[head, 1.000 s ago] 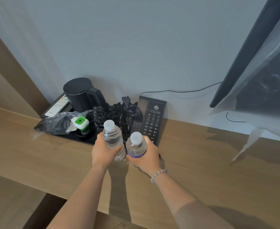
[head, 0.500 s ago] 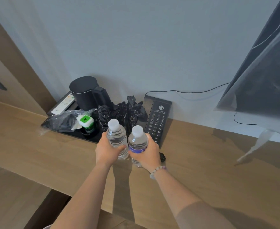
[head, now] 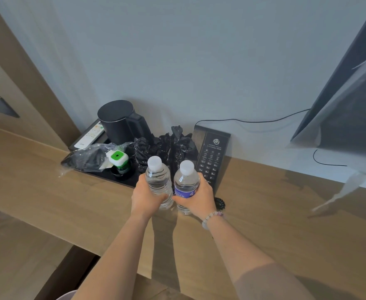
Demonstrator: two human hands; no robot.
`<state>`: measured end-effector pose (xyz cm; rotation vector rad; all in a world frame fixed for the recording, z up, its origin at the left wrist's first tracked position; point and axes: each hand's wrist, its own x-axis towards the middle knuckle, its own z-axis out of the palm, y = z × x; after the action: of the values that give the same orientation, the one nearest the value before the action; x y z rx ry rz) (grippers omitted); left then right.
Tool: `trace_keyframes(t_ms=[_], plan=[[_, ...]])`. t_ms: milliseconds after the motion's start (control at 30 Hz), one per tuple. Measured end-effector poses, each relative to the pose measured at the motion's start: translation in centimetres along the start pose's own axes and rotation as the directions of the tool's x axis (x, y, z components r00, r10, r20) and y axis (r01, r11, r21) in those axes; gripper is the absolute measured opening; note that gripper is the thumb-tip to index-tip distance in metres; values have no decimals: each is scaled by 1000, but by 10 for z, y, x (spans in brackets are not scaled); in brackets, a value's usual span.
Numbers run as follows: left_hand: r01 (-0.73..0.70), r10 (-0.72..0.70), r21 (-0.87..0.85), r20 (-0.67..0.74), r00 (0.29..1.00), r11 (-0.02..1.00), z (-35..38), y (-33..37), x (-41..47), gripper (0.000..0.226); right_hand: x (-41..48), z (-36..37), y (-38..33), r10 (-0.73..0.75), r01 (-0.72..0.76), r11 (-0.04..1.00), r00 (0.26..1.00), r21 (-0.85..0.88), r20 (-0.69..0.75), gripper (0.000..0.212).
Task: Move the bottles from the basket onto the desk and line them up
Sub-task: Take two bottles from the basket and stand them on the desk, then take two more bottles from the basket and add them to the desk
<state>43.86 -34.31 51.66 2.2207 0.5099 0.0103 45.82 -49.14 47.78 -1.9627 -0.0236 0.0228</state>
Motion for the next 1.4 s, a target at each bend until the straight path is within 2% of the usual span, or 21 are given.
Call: trace_keyframes(t_ms=[167, 267, 367, 500, 533, 567, 633, 733, 800, 867, 933, 1000, 1067, 1133, 1300, 1400], plan=[[-5, 5, 2, 14, 1000, 1000, 1, -1, -3, 66, -1, -4, -5, 18, -18, 1000, 999, 3, 37, 71], [-25, 24, 50, 24, 999, 998, 0, -1, -3, 68, -3, -9, -8, 33, -32, 999, 996, -16, 82, 80], [-10, 9, 44, 27, 1000, 999, 0, 0, -5, 74, -2, -13, -9, 92, -73, 987, 987, -146, 129, 90], [41, -41, 0, 74, 996, 999, 0, 0, -8, 103, -6, -17, -5, 273, -195, 929, 934, -313, 228, 113], [46, -46, -5, 79, 996, 999, 0, 0, -9, 107, -8, -21, -4, 312, -215, 909, 919, -357, 242, 112], [54, -54, 4, 81, 995, 999, -2, -2, -11, 108, -8, -26, -4, 336, -218, 883, 912, -415, 235, 102], [52, -57, 75, 68, 996, 996, -8, -6, -17, 101, -3, -45, -14, 323, -209, 832, 936, -515, 142, 71], [40, -42, 197, 7, 999, 980, -28, -9, -29, 79, 11, -73, -59, 157, -191, 860, 981, -473, -110, 46], [30, -13, 267, -68, 998, 963, -48, -6, -36, 67, 17, -79, -107, -48, -60, 903, 970, -425, -238, 38], [12, 49, 357, -163, 985, 934, -69, -4, -43, 59, 16, -67, -155, -338, 194, 846, 915, -497, -219, 34], [28, 97, 426, -269, 958, 905, -90, -4, -53, 53, 5, -36, -187, -597, 483, 674, 801, -559, -28, 32], [71, 108, 448, -361, 926, 891, -108, -11, -66, 47, -13, 7, -197, -708, 695, 500, 671, -517, 218, 31], [115, 115, 478, -425, 898, 871, -126, -24, -84, 42, -34, 49, -192, -711, 796, 374, 575, -476, 403, 33], [172, 110, 518, -469, 876, 838, -145, -40, -103, 39, -54, 86, -186, -680, 846, 312, 516, -432, 521, 35], [384, -14, 501, -595, 804, 776, -189, -86, -150, 38, -109, 152, -194, -620, 932, 245, 361, -265, 697, 36], [459, -88, 443, -640, 764, 770, -210, -119, -179, 37, -139, 192, -198, -579, 953, 224, 297, -202, 759, 37]])
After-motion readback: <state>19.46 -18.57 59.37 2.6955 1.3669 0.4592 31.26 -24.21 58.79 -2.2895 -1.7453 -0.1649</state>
